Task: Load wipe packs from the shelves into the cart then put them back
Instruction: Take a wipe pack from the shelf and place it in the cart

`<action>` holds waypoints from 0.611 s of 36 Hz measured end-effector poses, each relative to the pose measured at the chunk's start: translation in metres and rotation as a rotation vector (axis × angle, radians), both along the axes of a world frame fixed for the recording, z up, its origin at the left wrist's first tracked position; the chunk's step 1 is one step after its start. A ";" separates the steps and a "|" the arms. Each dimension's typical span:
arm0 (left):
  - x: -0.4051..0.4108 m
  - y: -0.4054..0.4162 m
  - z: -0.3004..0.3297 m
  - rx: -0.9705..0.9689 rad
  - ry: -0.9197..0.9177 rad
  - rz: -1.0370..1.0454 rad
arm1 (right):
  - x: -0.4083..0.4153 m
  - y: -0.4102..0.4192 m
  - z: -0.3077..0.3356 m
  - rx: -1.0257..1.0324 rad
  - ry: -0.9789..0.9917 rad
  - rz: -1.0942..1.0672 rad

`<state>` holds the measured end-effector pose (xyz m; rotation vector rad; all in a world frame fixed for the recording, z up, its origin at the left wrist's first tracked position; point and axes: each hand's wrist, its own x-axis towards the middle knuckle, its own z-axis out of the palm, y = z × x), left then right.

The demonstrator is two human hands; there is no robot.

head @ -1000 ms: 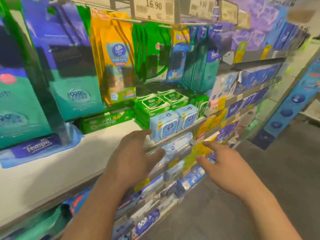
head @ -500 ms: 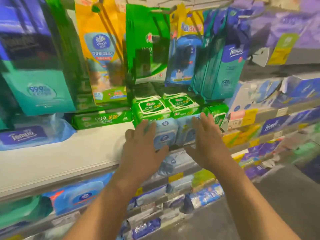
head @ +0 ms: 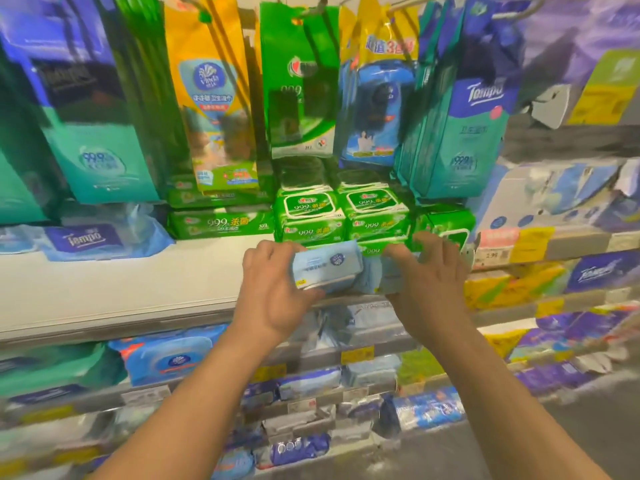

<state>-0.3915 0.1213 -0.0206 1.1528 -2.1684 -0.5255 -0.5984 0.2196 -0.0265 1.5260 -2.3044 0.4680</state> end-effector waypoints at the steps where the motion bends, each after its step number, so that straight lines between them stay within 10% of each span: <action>1: 0.004 0.000 0.001 0.023 0.053 -0.001 | 0.001 0.002 0.004 0.024 -0.004 0.016; 11: 0.073 0.019 0.023 0.398 0.797 0.206 | 0.060 0.000 0.082 0.280 -0.110 0.458; 22: 0.195 0.047 0.034 0.595 0.687 0.376 | 0.192 -0.040 0.101 0.428 -0.800 0.995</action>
